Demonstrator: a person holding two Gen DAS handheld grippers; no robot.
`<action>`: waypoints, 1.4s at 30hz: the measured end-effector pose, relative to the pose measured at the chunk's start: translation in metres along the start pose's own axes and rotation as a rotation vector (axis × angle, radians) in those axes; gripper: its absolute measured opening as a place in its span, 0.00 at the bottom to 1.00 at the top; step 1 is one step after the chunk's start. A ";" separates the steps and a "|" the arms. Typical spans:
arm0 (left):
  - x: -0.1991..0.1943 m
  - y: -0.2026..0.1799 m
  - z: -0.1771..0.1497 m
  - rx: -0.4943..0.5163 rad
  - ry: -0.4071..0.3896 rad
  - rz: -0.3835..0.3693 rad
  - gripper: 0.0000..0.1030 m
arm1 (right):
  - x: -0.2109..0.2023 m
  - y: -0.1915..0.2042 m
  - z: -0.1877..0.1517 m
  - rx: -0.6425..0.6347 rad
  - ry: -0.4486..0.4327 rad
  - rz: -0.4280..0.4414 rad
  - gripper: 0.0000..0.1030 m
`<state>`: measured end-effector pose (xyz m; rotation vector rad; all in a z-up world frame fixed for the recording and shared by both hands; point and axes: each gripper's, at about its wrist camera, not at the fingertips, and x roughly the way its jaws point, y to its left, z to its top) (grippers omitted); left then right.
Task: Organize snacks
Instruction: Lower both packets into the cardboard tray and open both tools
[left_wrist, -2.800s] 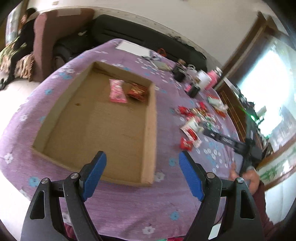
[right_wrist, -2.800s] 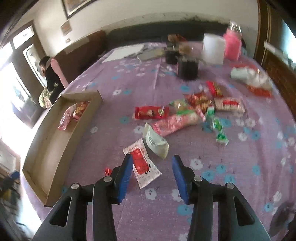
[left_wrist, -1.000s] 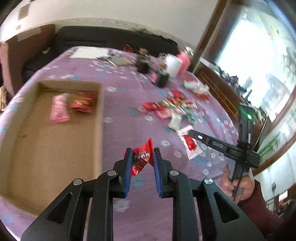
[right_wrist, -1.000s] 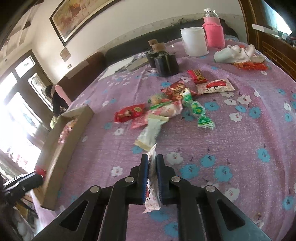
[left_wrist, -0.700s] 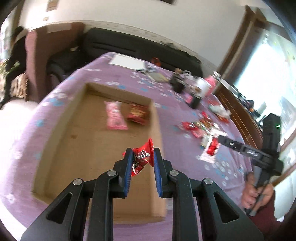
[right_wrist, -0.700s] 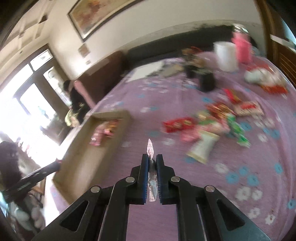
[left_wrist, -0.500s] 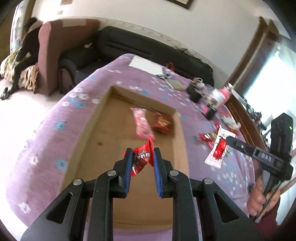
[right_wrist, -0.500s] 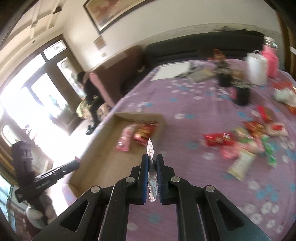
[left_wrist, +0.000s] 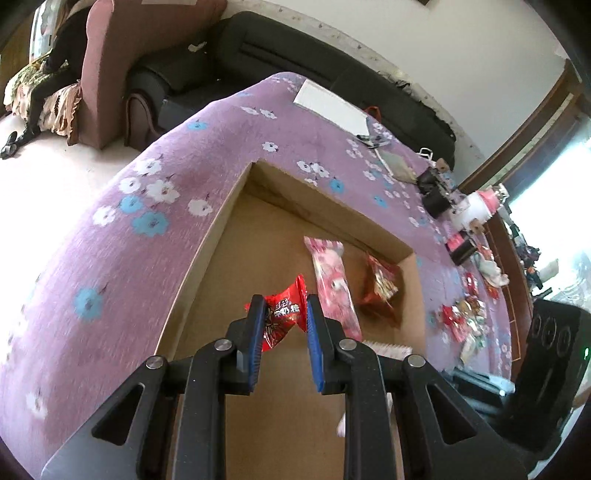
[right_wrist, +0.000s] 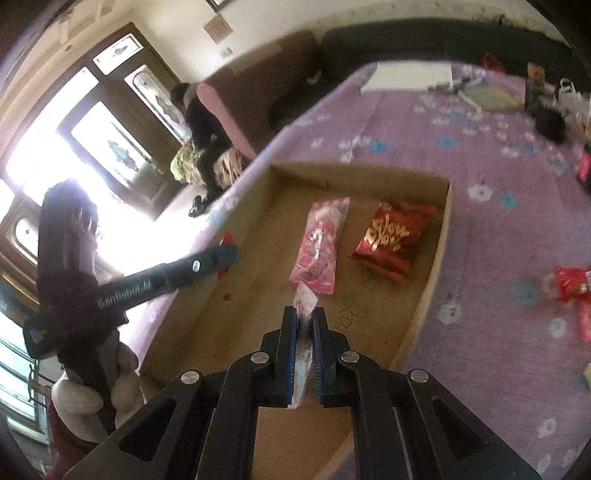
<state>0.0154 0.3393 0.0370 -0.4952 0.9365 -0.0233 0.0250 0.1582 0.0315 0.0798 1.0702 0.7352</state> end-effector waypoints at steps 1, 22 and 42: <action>0.004 0.000 0.003 0.001 -0.001 0.013 0.19 | 0.005 -0.002 0.000 0.005 0.006 -0.004 0.07; -0.069 -0.013 -0.015 -0.079 -0.187 0.118 0.56 | -0.103 -0.010 -0.005 -0.100 -0.285 -0.207 0.62; -0.092 -0.104 -0.113 0.041 -0.157 -0.030 0.73 | -0.184 -0.172 -0.089 0.178 -0.309 -0.423 0.88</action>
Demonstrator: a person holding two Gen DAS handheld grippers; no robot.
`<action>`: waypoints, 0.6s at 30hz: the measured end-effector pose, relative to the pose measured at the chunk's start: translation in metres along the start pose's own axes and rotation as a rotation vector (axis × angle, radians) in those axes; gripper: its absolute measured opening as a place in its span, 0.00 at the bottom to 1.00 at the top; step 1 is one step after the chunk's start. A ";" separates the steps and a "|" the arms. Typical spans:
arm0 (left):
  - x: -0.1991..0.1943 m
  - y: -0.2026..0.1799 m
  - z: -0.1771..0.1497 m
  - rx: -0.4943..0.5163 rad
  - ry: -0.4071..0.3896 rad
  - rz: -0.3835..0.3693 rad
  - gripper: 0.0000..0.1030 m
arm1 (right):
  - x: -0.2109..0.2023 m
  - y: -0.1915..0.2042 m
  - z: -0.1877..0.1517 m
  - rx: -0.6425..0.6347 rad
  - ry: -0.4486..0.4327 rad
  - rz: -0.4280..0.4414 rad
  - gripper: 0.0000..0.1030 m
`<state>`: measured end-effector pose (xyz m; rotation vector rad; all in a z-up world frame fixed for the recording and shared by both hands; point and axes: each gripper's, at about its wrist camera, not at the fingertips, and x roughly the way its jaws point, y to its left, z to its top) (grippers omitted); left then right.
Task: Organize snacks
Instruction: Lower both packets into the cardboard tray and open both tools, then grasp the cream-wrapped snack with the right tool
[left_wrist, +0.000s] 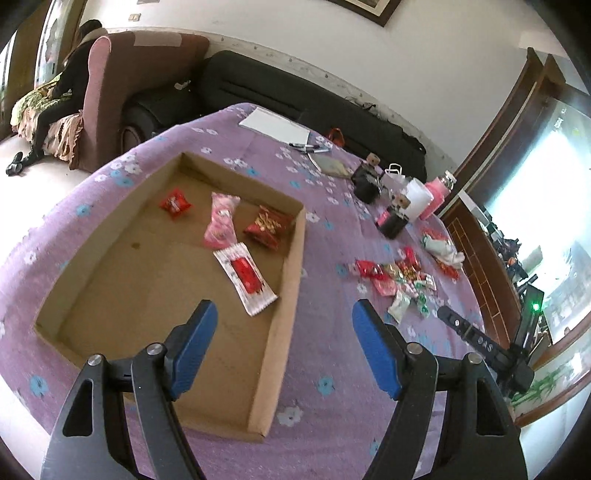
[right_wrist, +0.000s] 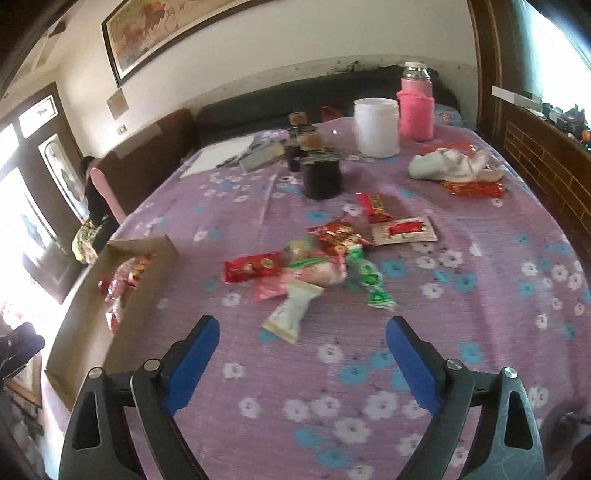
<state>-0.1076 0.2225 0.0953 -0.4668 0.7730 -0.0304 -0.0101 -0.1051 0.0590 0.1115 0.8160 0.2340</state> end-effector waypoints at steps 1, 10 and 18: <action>0.000 -0.001 -0.003 0.001 0.008 -0.003 0.73 | 0.001 -0.003 0.000 0.004 0.002 -0.004 0.85; 0.003 0.011 -0.012 -0.006 0.019 0.041 0.74 | 0.034 -0.023 0.018 0.098 0.092 0.025 0.29; 0.013 0.008 -0.010 0.016 0.031 0.034 0.73 | 0.081 0.019 0.047 -0.011 0.138 0.004 0.32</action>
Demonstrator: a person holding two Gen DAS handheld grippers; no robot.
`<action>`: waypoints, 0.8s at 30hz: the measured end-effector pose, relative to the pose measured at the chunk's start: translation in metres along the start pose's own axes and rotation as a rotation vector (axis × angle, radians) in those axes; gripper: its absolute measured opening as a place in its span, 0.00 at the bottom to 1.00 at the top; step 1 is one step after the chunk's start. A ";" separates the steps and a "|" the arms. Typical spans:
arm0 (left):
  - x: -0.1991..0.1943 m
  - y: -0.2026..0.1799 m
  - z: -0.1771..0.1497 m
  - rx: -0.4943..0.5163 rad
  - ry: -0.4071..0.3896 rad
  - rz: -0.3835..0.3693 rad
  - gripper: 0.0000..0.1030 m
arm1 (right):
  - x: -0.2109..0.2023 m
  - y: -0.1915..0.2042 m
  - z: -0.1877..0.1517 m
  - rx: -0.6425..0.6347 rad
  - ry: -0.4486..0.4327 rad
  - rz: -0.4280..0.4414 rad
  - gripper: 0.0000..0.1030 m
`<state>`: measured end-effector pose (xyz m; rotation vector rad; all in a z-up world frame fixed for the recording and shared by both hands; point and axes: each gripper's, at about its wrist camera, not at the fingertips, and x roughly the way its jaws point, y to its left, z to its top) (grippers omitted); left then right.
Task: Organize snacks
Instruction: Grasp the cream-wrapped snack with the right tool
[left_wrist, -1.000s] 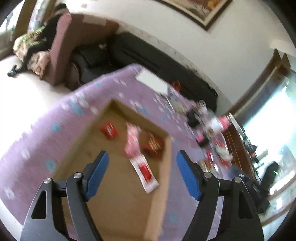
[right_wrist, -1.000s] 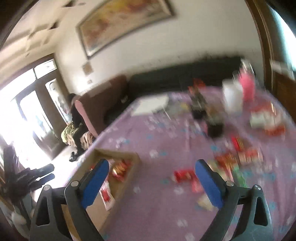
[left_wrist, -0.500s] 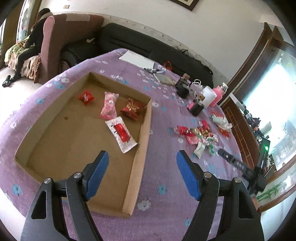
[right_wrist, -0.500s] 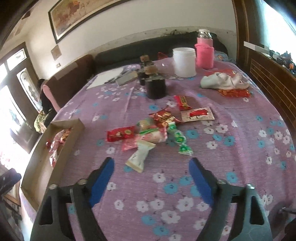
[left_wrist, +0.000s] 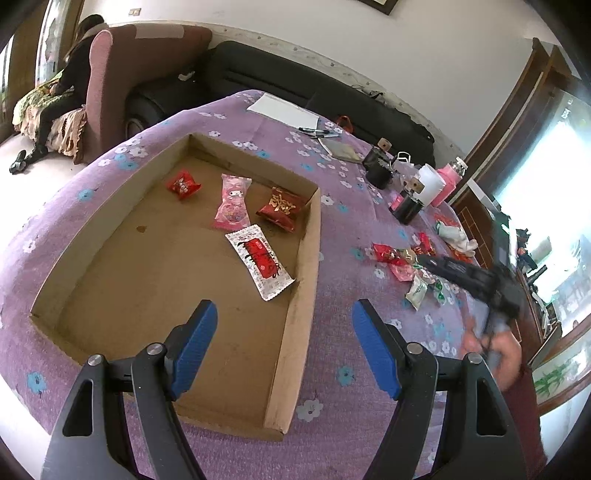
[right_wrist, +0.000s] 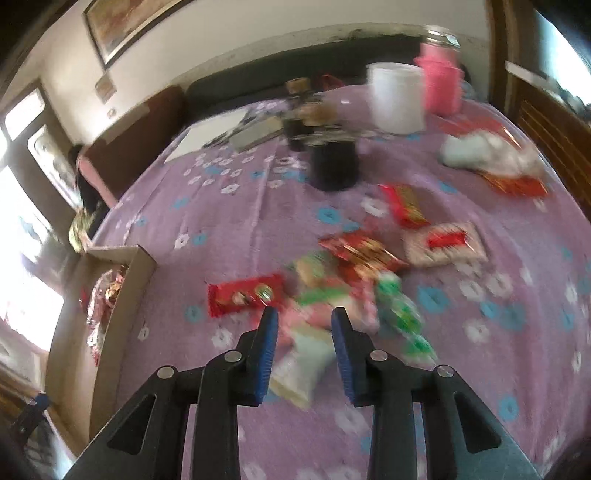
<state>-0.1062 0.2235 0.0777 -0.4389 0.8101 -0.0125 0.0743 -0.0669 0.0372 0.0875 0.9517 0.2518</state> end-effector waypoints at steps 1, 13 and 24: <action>-0.001 -0.001 0.000 0.004 -0.004 0.001 0.73 | 0.009 0.009 0.006 -0.021 0.007 -0.012 0.32; -0.011 0.002 0.002 0.004 -0.032 0.016 0.73 | 0.059 0.068 0.004 -0.206 0.120 -0.077 0.18; -0.024 0.001 -0.007 -0.008 -0.052 0.015 0.73 | -0.068 0.018 -0.012 -0.061 -0.118 0.150 0.64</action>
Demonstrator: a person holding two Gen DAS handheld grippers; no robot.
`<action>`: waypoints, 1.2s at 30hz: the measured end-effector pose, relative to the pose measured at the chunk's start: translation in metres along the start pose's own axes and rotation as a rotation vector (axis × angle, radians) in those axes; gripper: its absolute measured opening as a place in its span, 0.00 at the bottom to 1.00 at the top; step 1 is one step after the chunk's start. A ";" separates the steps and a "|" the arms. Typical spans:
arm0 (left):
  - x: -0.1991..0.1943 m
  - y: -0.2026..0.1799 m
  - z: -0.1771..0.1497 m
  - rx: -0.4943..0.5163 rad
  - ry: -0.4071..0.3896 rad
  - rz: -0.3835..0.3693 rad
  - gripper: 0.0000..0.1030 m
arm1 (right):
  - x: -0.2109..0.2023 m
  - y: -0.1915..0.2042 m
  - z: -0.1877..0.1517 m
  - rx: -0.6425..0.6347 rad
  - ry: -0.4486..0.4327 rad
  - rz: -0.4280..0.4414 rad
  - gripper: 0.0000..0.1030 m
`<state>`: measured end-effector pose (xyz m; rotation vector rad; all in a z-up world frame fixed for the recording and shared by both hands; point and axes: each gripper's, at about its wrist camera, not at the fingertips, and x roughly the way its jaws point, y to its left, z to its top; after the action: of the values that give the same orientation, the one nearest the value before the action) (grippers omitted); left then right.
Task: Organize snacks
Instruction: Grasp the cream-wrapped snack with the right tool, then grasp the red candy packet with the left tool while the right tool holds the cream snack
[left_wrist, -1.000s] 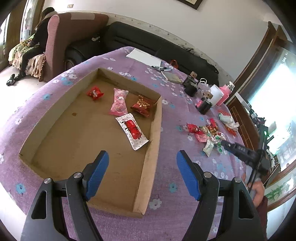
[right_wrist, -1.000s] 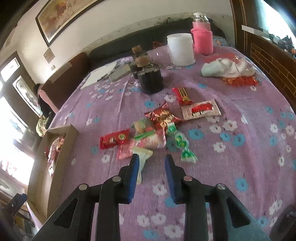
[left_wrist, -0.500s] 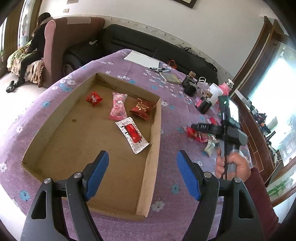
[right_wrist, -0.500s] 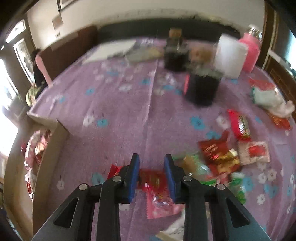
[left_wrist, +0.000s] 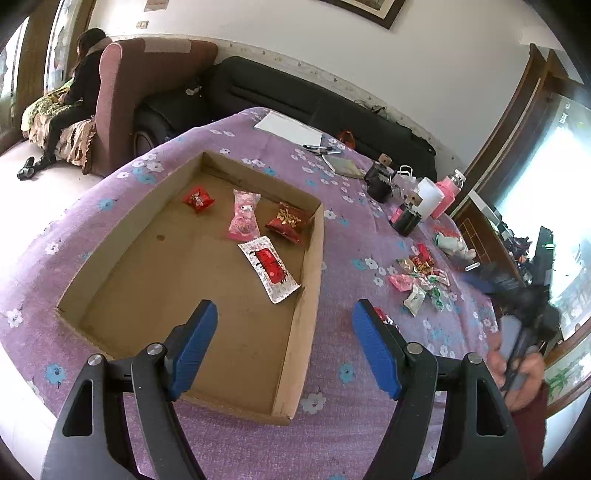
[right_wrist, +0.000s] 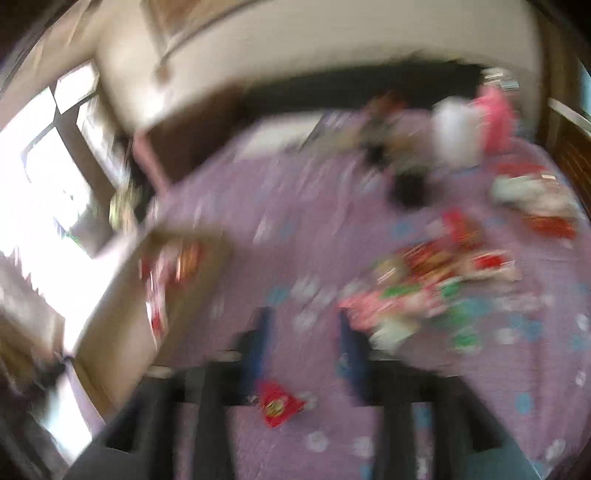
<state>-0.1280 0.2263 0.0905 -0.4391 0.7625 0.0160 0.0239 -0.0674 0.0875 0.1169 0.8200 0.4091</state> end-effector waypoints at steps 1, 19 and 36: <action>0.002 -0.002 -0.001 -0.001 0.007 -0.008 0.73 | -0.010 -0.011 0.002 0.030 -0.038 -0.013 0.88; 0.041 -0.094 -0.022 0.220 0.145 -0.092 0.73 | 0.070 -0.039 -0.040 0.108 0.082 -0.163 0.30; 0.156 -0.141 -0.037 0.280 0.237 0.073 0.73 | 0.052 -0.069 -0.041 0.188 0.056 -0.124 0.18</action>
<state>-0.0152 0.0613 0.0153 -0.1475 0.9980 -0.0753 0.0468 -0.1120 0.0061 0.2291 0.9150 0.2191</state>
